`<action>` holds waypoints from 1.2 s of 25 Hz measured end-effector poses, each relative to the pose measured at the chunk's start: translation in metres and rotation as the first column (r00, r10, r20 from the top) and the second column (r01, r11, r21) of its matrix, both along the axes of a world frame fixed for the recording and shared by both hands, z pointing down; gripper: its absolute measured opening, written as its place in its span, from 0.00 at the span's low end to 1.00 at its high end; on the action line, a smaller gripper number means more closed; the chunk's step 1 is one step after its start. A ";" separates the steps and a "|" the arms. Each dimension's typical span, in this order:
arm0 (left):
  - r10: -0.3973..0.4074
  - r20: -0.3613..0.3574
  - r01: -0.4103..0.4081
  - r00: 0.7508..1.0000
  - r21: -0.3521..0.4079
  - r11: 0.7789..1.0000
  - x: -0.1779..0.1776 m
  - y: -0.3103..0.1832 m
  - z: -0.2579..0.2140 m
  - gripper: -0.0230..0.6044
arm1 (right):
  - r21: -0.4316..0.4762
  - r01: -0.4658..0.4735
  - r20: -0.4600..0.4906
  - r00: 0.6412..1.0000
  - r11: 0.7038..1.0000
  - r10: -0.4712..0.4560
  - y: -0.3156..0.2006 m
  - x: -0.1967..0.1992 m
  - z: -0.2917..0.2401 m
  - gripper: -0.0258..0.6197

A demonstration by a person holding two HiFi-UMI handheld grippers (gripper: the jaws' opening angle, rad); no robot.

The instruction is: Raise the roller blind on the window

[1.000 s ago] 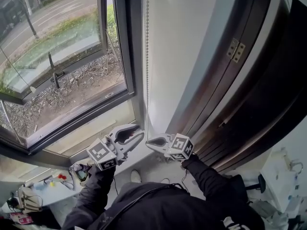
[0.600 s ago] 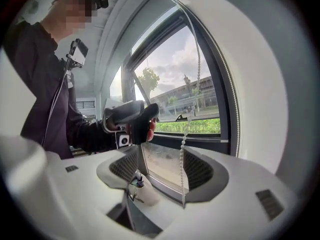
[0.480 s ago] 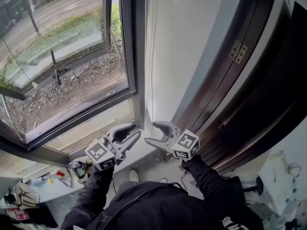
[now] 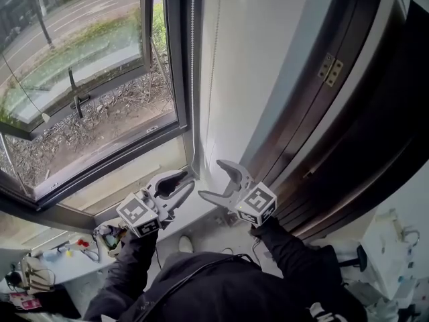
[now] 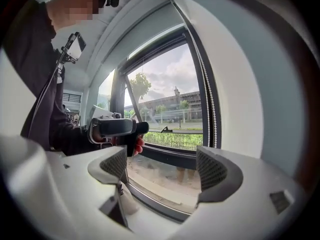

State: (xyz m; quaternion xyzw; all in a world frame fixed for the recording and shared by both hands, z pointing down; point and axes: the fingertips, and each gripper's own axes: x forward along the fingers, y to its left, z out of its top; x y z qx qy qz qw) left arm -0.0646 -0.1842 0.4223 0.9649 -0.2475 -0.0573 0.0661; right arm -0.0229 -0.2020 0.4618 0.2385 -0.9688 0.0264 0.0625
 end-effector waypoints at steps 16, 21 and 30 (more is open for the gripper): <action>-0.085 0.027 0.086 0.996 -0.022 0.996 -0.006 0.006 0.003 0.05 | 0.084 0.012 0.168 0.985 0.996 -0.026 0.019 0.011 -0.062 0.05; -0.082 0.013 0.083 0.997 -0.027 0.996 -0.006 0.017 0.002 0.05 | 0.090 0.039 0.168 0.984 0.995 -0.054 0.033 0.002 -0.066 0.05; -0.097 0.041 0.096 0.994 0.026 0.995 -0.002 0.027 -0.001 0.05 | 0.110 0.045 0.167 0.984 0.993 -0.063 0.044 -0.007 -0.065 0.05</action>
